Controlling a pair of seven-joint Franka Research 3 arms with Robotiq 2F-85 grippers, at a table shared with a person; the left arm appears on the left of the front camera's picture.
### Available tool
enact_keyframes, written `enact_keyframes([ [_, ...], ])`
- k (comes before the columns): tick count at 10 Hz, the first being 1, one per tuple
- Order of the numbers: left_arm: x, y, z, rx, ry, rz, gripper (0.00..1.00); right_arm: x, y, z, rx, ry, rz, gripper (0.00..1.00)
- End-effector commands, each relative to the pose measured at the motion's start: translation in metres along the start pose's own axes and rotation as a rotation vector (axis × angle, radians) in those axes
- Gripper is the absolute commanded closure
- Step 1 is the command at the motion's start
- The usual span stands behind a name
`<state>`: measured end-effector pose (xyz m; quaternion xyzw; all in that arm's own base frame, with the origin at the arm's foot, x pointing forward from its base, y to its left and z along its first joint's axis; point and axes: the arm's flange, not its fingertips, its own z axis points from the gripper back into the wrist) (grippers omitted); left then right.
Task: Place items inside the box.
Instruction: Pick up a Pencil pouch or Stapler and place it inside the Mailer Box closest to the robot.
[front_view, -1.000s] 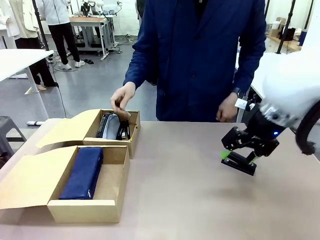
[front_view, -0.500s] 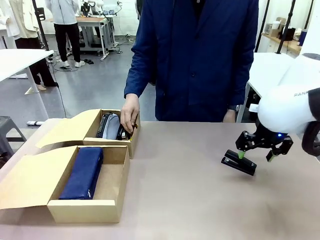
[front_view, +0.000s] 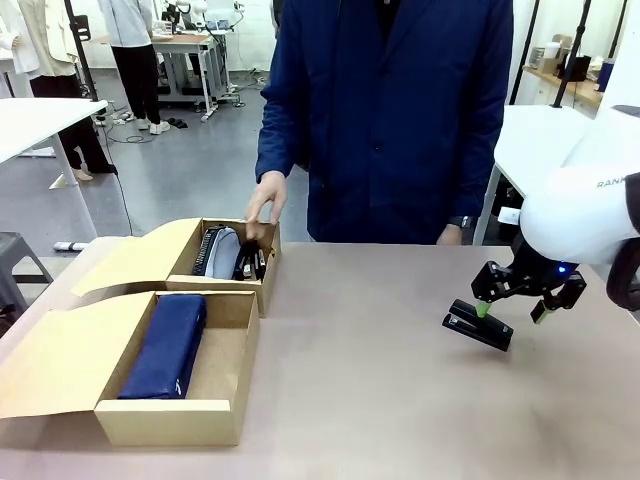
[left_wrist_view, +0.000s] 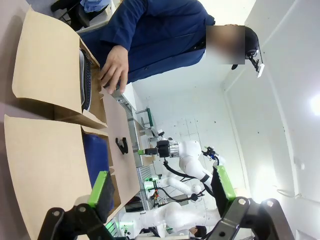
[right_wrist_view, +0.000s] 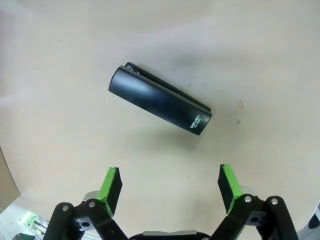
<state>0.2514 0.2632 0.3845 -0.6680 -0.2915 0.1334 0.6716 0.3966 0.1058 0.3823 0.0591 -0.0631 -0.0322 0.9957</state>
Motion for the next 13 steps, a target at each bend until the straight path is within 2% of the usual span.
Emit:
enact_keyframes([
  [1, -0.002, -0.001, 0.001, -0.010, 0.010, -0.023, 0.00, 0.000, -0.001, 0.000, 0.000, 0.000, -0.002, 0.00],
  [3, -0.002, -0.001, 0.001, -0.010, 0.010, -0.023, 0.00, 0.026, 0.005, -0.010, 0.060, 0.000, 0.218, 0.00],
  [4, -0.002, -0.001, 0.001, -0.010, 0.010, -0.023, 0.00, 0.034, 0.007, -0.015, 0.060, -0.032, 0.285, 0.00],
  [5, -0.002, -0.001, 0.001, -0.010, 0.010, -0.023, 0.00, 0.038, 0.010, -0.021, 0.060, -0.049, 0.562, 0.00],
  [7, -0.002, -0.001, 0.001, -0.010, 0.010, -0.023, 0.00, 0.037, 0.017, -0.033, 0.017, -0.049, 0.805, 0.00],
  [9, -0.002, -0.001, 0.001, -0.010, 0.010, -0.023, 0.00, 0.036, 0.019, -0.038, 0.033, -0.058, 0.921, 0.00],
  [13, -0.002, -0.001, 0.001, -0.010, 0.010, -0.023, 0.00, 0.049, 0.012, -0.050, 0.053, 0.000, 0.890, 0.00],
])
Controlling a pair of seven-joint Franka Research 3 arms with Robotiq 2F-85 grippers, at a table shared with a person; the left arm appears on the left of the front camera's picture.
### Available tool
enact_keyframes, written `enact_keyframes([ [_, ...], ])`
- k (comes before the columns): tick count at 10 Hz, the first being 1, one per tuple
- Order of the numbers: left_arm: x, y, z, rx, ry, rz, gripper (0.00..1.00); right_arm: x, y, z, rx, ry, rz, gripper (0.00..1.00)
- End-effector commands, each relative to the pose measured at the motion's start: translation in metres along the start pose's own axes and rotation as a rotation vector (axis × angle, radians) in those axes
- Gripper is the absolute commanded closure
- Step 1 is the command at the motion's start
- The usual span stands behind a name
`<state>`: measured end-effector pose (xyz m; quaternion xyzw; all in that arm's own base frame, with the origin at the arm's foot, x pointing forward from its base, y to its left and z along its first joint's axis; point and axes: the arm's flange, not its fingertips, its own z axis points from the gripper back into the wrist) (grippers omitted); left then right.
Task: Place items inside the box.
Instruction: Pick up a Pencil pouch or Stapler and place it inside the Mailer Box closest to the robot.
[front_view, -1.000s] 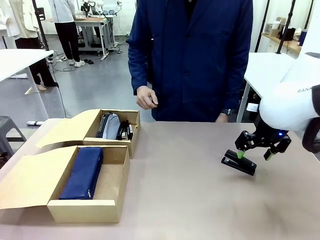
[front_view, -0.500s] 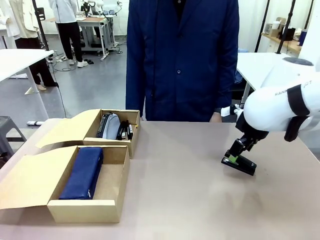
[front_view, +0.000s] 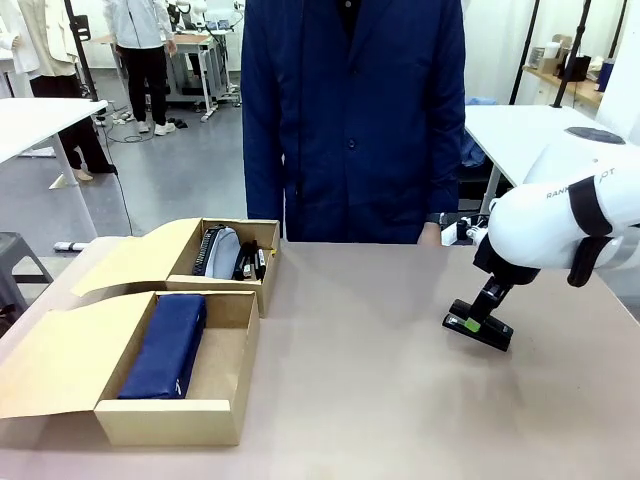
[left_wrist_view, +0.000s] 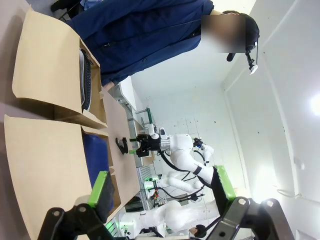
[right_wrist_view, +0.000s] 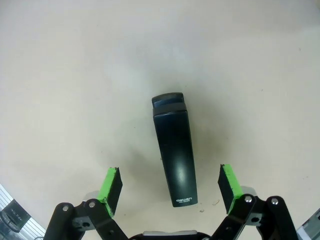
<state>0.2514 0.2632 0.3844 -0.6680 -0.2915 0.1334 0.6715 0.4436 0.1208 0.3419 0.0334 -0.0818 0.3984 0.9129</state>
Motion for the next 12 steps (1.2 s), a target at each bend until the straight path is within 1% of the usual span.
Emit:
enact_keyframes([
  [1, -0.002, -0.001, 0.001, -0.009, 0.010, -0.023, 0.00, 0.007, -0.012, -0.008, 0.053, -0.007, 0.019, 0.00],
  [4, -0.002, -0.001, 0.001, -0.009, 0.010, -0.023, 0.00, 0.012, -0.027, -0.038, 0.104, 0.078, 0.043, 0.00],
  [6, -0.002, -0.001, 0.001, -0.009, 0.010, -0.023, 0.00, 0.009, -0.027, -0.040, 0.123, 0.093, 0.053, 0.00],
  [7, -0.002, -0.001, 0.001, -0.009, 0.010, -0.023, 0.00, 0.008, -0.028, -0.040, 0.122, 0.118, 0.037, 0.56],
  [8, -0.002, -0.001, 0.001, -0.009, 0.010, -0.023, 0.00, 0.007, -0.028, -0.041, 0.121, 0.128, 0.043, 0.56],
  [9, -0.002, -0.001, 0.001, -0.009, 0.010, -0.023, 0.00, 0.008, -0.027, -0.042, 0.118, 0.141, 0.044, 1.00],
  [10, -0.002, -0.001, 0.001, -0.009, 0.010, -0.023, 0.00, 0.008, -0.027, -0.043, 0.116, 0.148, 0.047, 0.61],
  [11, -0.002, -0.001, 0.001, -0.009, 0.010, -0.023, 0.00, 0.009, -0.027, -0.043, 0.116, 0.147, 0.048, 1.00],
  [12, -0.002, -0.001, 0.001, -0.009, 0.010, -0.023, 0.00, 0.009, -0.027, -0.043, 0.111, 0.154, 0.047, 1.00],
])
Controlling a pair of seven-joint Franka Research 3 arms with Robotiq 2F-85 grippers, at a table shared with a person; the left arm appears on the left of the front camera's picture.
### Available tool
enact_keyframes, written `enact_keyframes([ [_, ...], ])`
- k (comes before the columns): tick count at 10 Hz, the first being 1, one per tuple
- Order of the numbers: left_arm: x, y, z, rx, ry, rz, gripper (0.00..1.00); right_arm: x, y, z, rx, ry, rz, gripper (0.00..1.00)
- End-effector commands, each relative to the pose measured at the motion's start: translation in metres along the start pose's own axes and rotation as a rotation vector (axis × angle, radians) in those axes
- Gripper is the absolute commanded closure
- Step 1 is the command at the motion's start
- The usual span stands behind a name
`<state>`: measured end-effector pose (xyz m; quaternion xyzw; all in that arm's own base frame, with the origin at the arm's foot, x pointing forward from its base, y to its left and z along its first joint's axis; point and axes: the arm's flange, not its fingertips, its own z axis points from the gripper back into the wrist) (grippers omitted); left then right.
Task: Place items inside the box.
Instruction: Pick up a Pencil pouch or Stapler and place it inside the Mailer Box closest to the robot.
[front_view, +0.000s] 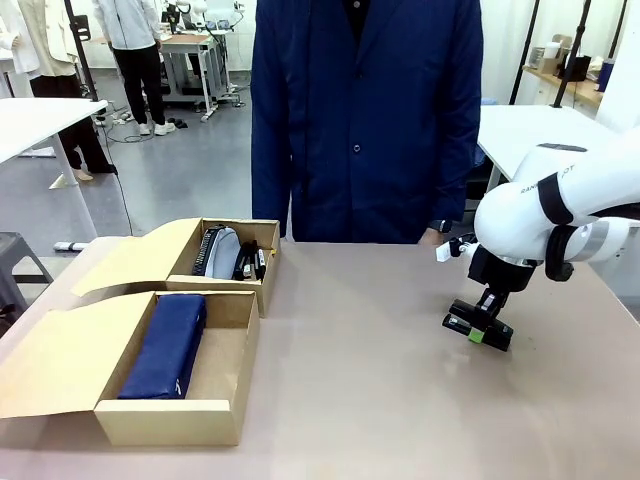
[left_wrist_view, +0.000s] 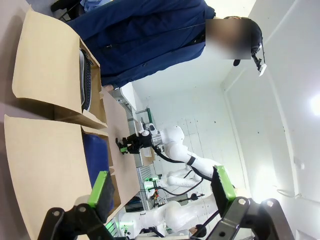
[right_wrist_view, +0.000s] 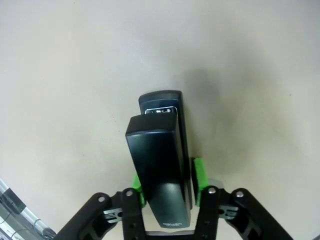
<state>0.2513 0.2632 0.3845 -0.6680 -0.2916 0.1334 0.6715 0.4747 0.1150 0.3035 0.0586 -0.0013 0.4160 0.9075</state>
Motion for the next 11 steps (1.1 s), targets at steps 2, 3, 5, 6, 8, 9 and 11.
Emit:
enact_keyframes([
  [2, -0.002, -0.001, 0.001, -0.009, 0.010, -0.023, 0.00, -0.001, -0.001, -0.003, 0.004, 0.041, 0.048, 1.00],
  [3, -0.002, -0.001, 0.001, -0.009, 0.010, -0.023, 0.00, -0.001, 0.000, -0.003, 0.009, 0.047, 0.038, 1.00],
  [5, -0.002, -0.001, 0.001, -0.009, 0.010, -0.023, 0.00, -0.010, 0.008, 0.011, 0.015, 0.055, -0.085, 1.00],
  [6, -0.002, -0.001, 0.001, -0.009, 0.010, -0.023, 0.00, -0.029, 0.022, 0.035, 0.045, 0.006, -0.190, 1.00],
  [8, -0.002, -0.001, 0.001, -0.009, 0.010, -0.023, 0.00, -0.083, 0.067, 0.077, 0.087, -0.057, -0.362, 1.00],
  [9, -0.002, -0.001, 0.001, -0.009, 0.010, -0.023, 0.00, -0.102, 0.093, 0.084, 0.037, -0.057, -0.487, 1.00],
  [11, -0.002, -0.001, 0.001, -0.009, 0.010, -0.023, 0.00, -0.116, 0.111, 0.078, 0.029, -0.040, -0.590, 1.00],
])
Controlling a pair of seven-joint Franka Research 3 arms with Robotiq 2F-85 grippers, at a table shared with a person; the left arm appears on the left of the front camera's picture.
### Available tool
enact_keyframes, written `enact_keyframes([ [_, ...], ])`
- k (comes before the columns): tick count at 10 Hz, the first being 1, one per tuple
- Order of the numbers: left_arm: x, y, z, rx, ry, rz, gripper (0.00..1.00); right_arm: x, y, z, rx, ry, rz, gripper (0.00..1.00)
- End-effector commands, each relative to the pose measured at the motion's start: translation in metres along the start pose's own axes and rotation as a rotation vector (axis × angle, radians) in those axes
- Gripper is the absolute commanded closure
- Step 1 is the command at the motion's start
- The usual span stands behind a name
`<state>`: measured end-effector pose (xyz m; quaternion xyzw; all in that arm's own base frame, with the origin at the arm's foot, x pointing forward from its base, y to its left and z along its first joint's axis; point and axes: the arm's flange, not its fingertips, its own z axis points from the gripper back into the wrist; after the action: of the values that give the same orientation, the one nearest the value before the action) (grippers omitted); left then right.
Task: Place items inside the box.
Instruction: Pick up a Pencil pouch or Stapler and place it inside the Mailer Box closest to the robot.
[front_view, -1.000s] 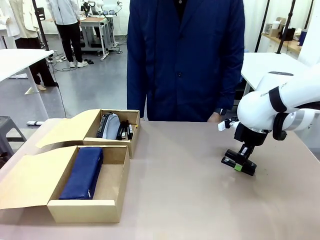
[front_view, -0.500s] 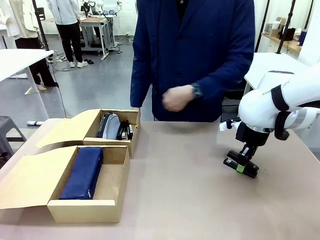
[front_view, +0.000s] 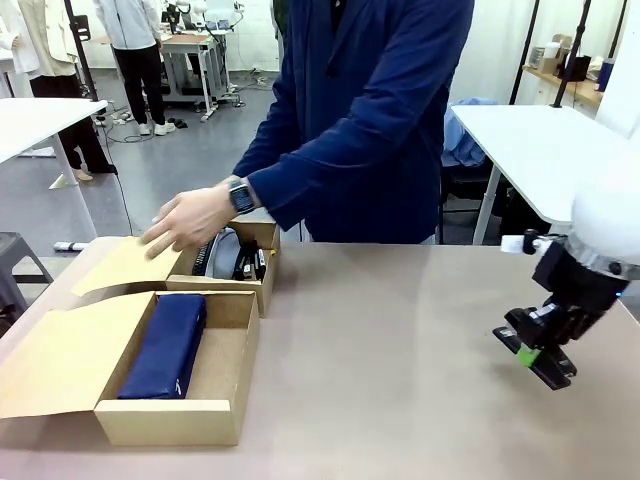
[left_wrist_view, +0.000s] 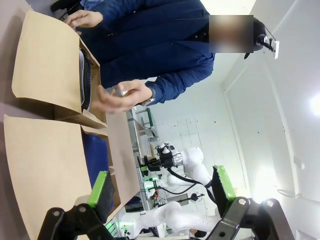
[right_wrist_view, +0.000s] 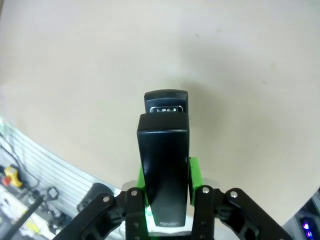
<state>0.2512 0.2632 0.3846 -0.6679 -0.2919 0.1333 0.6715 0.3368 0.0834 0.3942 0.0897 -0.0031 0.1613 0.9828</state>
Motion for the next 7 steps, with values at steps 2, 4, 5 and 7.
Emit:
enact_keyframes([
  [2, -0.002, -0.001, 0.000, -0.009, 0.011, -0.023, 0.00, -0.002, -0.008, -0.014, -0.001, 0.008, 0.042, 1.00],
  [4, -0.002, -0.001, 0.000, -0.009, 0.011, -0.023, 0.00, -0.003, 0.001, 0.002, -0.005, 0.010, -0.044, 0.63],
  [5, -0.002, -0.001, 0.000, -0.009, 0.011, -0.023, 0.00, 0.005, -0.002, -0.008, 0.141, -0.006, -0.008, 0.63],
  [7, -0.002, -0.001, 0.000, -0.009, 0.011, -0.023, 0.00, 0.011, 0.037, 0.001, 0.200, -0.069, -0.085, 0.63],
])
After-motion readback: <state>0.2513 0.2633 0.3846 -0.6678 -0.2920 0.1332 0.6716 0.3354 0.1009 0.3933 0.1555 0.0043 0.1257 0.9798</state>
